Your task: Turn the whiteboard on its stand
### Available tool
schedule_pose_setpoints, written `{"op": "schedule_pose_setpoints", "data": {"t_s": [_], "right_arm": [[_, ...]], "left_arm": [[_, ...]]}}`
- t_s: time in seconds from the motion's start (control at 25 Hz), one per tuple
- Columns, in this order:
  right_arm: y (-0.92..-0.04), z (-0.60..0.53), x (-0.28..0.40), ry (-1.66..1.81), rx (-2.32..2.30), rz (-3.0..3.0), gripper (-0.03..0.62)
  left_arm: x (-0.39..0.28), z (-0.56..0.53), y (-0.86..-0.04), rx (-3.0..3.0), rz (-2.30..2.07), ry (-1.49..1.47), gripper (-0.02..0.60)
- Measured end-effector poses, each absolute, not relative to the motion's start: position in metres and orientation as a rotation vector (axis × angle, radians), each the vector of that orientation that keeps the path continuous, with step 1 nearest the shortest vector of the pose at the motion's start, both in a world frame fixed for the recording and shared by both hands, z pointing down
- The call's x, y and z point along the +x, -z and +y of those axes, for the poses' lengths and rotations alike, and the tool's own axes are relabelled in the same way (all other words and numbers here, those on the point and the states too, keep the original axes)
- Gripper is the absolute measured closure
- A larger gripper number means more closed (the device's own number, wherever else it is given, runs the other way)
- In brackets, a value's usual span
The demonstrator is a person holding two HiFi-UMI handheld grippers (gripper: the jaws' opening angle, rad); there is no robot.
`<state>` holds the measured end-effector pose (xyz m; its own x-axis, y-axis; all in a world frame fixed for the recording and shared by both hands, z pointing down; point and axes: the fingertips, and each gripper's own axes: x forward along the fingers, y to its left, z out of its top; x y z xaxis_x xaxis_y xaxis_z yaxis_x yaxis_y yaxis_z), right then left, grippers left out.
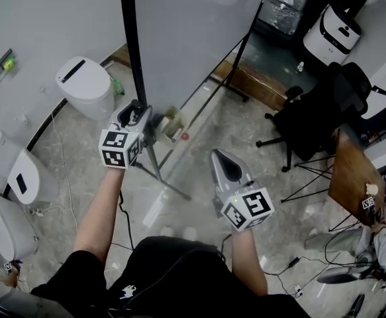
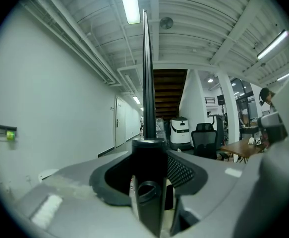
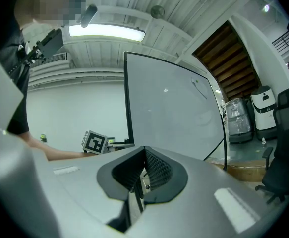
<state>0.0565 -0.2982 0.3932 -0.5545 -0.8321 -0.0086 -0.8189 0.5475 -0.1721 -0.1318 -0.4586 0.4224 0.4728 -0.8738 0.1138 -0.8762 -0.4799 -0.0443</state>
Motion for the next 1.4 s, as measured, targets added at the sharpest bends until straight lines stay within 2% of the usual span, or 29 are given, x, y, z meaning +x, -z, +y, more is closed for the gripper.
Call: {"op": "schedule_pose_setpoints", "data": {"t_s": [1.4], "right_arm": [[-0.388,-0.266,0.035,0.195,-1.364,2.723,0.585]], "left_arm": [[-0.181,-0.367,-0.423,2.622,-1.648,-0.171,0.383]]}}
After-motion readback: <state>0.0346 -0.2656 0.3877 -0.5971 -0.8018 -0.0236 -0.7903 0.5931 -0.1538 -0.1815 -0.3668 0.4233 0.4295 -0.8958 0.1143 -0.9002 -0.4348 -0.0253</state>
